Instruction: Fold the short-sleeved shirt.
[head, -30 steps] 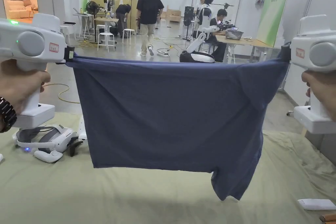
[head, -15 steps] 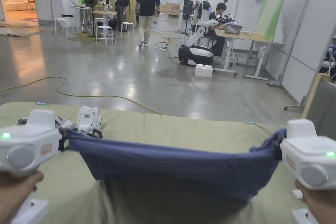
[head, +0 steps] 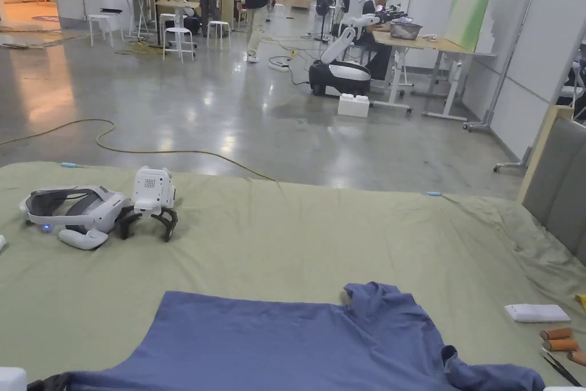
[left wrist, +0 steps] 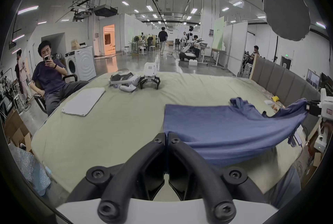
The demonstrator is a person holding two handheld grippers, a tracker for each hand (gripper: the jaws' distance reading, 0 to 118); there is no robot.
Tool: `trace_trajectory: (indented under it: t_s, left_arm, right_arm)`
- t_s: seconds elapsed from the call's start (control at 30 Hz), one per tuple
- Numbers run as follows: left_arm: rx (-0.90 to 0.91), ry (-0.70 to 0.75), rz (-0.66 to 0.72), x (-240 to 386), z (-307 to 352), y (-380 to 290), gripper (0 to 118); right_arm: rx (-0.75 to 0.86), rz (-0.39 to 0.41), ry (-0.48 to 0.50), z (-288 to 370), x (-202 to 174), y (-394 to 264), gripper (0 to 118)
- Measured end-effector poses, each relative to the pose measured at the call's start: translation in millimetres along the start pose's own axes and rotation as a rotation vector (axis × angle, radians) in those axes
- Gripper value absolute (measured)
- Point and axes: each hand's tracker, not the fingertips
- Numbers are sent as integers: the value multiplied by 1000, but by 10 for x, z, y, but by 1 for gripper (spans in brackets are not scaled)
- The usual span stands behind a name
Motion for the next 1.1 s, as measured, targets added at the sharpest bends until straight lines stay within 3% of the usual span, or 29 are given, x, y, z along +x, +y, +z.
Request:
trace_trajectory:
  t_s: [0.2,0.5,0.63,0.67,0.7,0.73,0.77,0.8,0.83,0.97,1.1]
  left_arm:
    - [-86,6,17,13,111,-339,0]
    - [-369,-4,35,81,-450,-978,0]
    - [-396,23,48,109,-589,-1143,0]
    - [-395,23,51,126,-580,-1139,4]
    - [-389,32,52,147,-561,-1121,14]
    - [-373,40,47,203,-528,-1094,30]
    - [-353,40,36,245,-505,-1037,60]
    - [-326,42,25,272,-490,-978,75]
    - [-283,38,10,310,-468,-896,79]
    - [-121,25,-28,443,-468,-530,79]
    - [63,-20,-11,642,-434,-120,79]
  right_arm:
    - [-88,-7,8,42,-68,-352,4]
    - [-359,-46,42,-449,-232,-1122,4]
    - [-386,-54,34,-489,-328,-1354,9]
    - [-383,-40,29,-472,-355,-1372,23]
    - [-380,-19,11,-434,-390,-1353,46]
    - [-363,-15,-15,-403,-410,-1326,69]
    - [-324,-36,-14,-365,-407,-1278,85]
    - [-271,-65,-5,-329,-403,-1218,87]
    - [-213,-86,-10,-278,-413,-1118,87]
    - [-6,-101,12,-185,-531,-639,87]
    - [208,-193,52,-118,-705,-112,87]
